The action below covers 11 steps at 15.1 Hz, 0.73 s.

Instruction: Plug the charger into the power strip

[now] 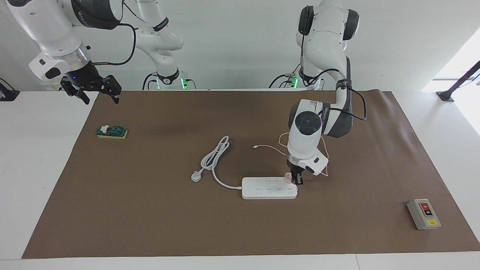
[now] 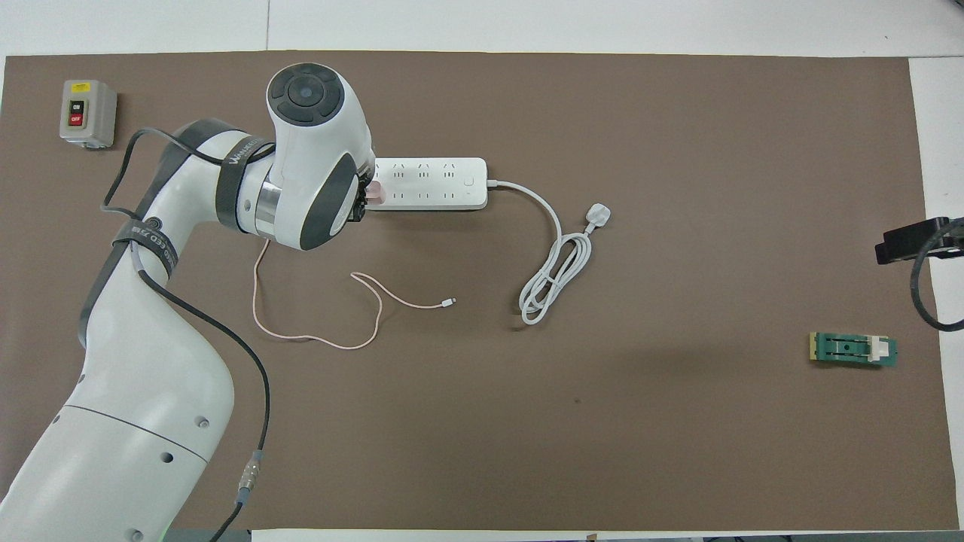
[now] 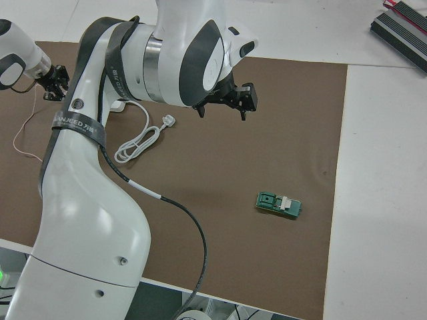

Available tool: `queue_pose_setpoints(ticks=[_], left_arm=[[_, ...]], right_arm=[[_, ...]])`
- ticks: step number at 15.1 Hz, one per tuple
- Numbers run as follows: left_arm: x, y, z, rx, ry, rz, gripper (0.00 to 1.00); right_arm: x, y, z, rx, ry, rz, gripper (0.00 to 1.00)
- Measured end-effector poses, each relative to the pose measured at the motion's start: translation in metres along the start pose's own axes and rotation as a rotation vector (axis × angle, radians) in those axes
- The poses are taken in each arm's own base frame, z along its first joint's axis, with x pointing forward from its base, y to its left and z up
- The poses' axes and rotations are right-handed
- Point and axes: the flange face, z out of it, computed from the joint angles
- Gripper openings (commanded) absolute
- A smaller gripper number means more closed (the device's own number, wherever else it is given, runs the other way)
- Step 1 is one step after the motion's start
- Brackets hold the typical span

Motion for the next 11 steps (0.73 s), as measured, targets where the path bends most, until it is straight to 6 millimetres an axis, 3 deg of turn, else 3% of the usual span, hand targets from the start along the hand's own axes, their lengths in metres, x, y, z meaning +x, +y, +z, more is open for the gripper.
queue_pose_setpoints(ticks=[7,8,9,10,11], left_arm=[[-0.0005,-0.0003,-0.0001,-0.001,0.002,0.002,0.00],[-0.0005,-0.0002,-0.0001,-0.001,0.002,0.002,0.06],[-0.0003,-0.0002,-0.0002,-0.001,0.002,0.002,0.55],[0.0003,0.0000,-0.0002,0.000,0.000,0.000,0.75],[0.0018,0.0004,0.0000,0.001,-0.003,-0.003,0.85]], right_arm=[[0.0000,0.0000,0.0000,0.000,0.000,0.000,1.00],[0.0000,0.0000,0.0000,0.000,0.000,0.000,1.00],[0.0000,0.0000,0.0000,0.000,0.000,0.000,1.00],[0.0000,0.0000,0.0000,0.000,0.000,0.000,1.00],[0.0000,0.0000,0.0000,0.000,0.000,0.000,1.00]])
